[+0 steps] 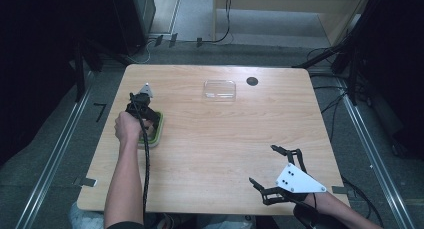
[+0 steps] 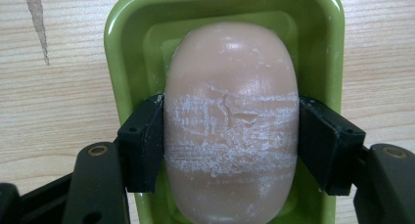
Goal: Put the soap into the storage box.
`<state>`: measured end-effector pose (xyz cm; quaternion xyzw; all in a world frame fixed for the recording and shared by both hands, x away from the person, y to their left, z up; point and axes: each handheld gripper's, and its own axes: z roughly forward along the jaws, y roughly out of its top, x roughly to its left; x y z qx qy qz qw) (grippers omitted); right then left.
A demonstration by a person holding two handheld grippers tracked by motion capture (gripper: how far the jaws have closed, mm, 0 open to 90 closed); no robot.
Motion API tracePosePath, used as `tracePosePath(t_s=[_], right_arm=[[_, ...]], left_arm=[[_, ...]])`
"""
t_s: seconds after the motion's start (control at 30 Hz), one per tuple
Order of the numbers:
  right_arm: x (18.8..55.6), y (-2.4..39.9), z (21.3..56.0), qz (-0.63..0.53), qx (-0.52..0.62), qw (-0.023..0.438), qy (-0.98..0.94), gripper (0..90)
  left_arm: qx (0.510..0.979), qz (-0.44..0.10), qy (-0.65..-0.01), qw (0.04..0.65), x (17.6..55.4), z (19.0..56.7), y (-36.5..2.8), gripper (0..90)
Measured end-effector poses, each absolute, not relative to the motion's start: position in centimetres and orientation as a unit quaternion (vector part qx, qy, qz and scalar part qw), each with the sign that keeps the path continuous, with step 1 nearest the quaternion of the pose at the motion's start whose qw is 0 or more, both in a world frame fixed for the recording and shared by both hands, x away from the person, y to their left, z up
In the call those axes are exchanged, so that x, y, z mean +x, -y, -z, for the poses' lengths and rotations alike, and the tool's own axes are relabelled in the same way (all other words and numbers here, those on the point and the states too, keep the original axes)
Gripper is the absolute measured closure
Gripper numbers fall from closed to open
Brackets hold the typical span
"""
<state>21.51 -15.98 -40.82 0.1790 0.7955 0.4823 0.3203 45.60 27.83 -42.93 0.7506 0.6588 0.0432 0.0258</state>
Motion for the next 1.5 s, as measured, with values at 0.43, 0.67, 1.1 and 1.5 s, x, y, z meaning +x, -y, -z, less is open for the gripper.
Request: tracePosePath(t_s=[0.43,0.67,1.1,1.5], right_arm=[[21.5,16.0,40.8,-0.482,0.179,0.321,-0.795,0.0],[21.5,16.0,40.8,-0.483,0.179,0.321,-0.795,0.0],[21.5,16.0,40.8,-0.483,0.18,0.32,-0.795,0.0],[21.5,16.2,40.8,-0.482,0.181,0.321,-0.795,0.0]], left_arm=[[0.75,-0.044,-0.659,0.02,45.6,43.0,-27.7,33.2],[0.748,-0.045,-0.662,0.02,45.6,43.0,-27.7,32.8],[0.746,-0.041,-0.664,0.024,45.3,42.3,-27.8,29.0],[0.762,-0.03,-0.647,0.009,44.6,41.0,-27.5,13.5]])
